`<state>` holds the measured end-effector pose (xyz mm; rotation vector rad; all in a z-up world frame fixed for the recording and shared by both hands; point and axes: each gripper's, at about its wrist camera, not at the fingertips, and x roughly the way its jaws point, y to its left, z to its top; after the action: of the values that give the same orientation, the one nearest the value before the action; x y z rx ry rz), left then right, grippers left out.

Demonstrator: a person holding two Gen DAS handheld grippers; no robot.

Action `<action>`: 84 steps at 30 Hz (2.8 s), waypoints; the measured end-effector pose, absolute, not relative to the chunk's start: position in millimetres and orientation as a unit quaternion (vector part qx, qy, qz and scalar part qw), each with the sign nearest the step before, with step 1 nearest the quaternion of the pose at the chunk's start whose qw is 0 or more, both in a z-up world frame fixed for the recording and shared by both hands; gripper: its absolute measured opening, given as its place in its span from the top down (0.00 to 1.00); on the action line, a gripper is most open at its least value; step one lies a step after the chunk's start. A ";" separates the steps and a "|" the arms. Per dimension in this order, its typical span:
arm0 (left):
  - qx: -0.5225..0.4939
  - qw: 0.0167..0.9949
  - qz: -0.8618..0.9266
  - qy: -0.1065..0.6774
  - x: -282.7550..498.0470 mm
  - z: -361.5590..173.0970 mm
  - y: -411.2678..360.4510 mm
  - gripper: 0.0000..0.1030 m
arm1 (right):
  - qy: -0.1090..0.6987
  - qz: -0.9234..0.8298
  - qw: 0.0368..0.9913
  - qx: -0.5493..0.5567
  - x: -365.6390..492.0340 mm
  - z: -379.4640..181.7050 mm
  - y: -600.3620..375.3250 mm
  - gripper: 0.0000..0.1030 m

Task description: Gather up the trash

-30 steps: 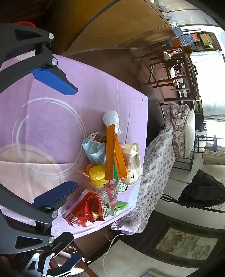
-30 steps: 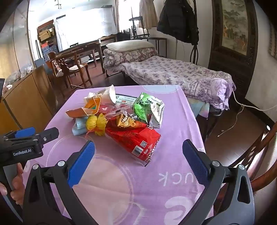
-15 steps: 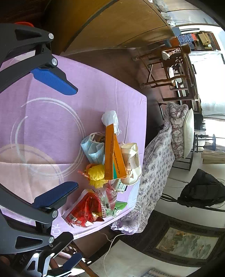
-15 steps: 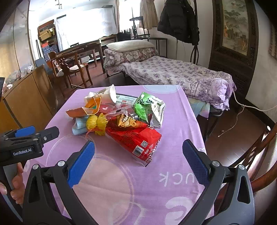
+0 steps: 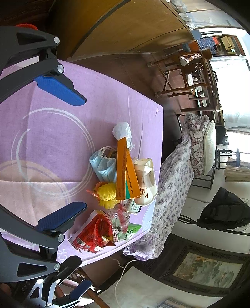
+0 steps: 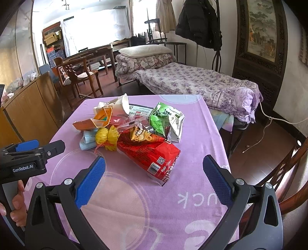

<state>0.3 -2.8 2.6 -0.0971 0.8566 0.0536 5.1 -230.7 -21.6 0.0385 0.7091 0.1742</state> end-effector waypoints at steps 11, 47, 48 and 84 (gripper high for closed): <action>-0.048 0.908 0.026 0.416 1.5 -0.5 -4.1 0.06 | 0.346 0.083 0.934 0.019 7.5 -26.6 -233.0 0.06; -0.048 0.908 0.027 0.416 3.3 -2.1 -3.9 0.05 | 0.347 0.084 0.934 0.019 7.9 -29.0 -232.4 0.06; -0.048 0.908 0.028 0.416 3.2 -1.8 -3.4 0.05 | 0.347 0.084 0.934 0.019 8.0 -29.1 -232.5 0.06; -0.041 0.897 0.042 0.438 43.5 -10.2 21.1 0.06 | 0.359 0.089 0.928 0.032 9.6 -36.8 -239.6 0.06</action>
<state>43.5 21.1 -10.2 -0.0859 0.9082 0.0875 9.6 -239.6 -36.8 0.0648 0.7366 0.1814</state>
